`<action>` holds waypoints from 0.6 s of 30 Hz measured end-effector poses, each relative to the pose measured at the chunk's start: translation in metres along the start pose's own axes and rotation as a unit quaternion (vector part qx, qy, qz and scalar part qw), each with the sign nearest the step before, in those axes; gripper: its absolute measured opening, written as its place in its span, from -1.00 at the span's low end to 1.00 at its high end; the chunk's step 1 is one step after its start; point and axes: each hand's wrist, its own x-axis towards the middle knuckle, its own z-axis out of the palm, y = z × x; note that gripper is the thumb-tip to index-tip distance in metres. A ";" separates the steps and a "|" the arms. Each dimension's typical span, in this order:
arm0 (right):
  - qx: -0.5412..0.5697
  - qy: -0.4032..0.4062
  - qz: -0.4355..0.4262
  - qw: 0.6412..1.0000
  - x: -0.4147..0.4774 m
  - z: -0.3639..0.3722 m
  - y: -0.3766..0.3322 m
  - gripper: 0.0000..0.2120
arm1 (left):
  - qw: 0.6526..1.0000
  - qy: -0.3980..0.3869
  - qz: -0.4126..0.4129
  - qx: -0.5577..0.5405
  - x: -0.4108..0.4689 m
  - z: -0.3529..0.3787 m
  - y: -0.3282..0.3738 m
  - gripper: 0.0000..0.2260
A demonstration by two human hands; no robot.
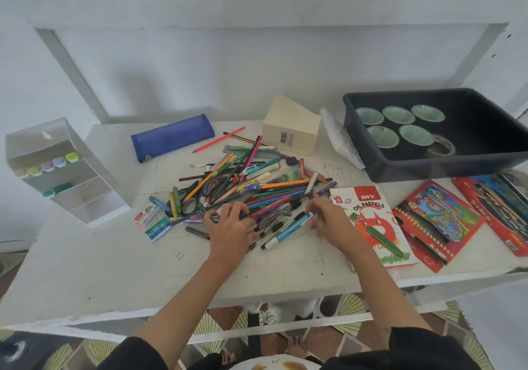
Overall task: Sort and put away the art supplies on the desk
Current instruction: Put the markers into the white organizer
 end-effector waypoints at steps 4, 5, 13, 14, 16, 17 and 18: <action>0.069 -0.004 0.016 0.997 -0.002 0.000 -0.001 -0.80 | 0.998 -0.046 -0.020 0.036 -0.001 0.000 0.001 -0.67; 0.074 -0.005 0.013 0.997 -0.002 0.001 -0.002 -0.80 | 0.998 -0.055 -0.025 0.033 -0.001 -0.002 0.003 -0.68; 0.183 0.026 0.044 0.982 0.001 -0.002 -0.001 -0.79 | 0.996 -0.074 -0.027 -0.042 0.007 -0.024 0.006 -0.87; 0.194 0.029 0.047 0.979 0.002 -0.002 -0.002 -0.80 | 0.996 -0.062 -0.025 -0.064 0.009 -0.027 0.005 -0.87; 0.211 0.032 0.055 0.975 0.002 -0.001 -0.004 -0.81 | 0.990 -0.050 -0.024 -0.131 0.013 -0.035 0.002 -0.89; 0.218 0.034 0.059 0.974 0.002 0.001 -0.004 -0.81 | 0.982 -0.052 -0.035 -0.181 0.015 -0.040 0.002 -0.91; 0.224 0.037 0.062 0.972 0.002 0.003 -0.005 -0.82 | 0.970 -0.052 -0.051 -0.233 0.017 -0.044 0.002 -0.94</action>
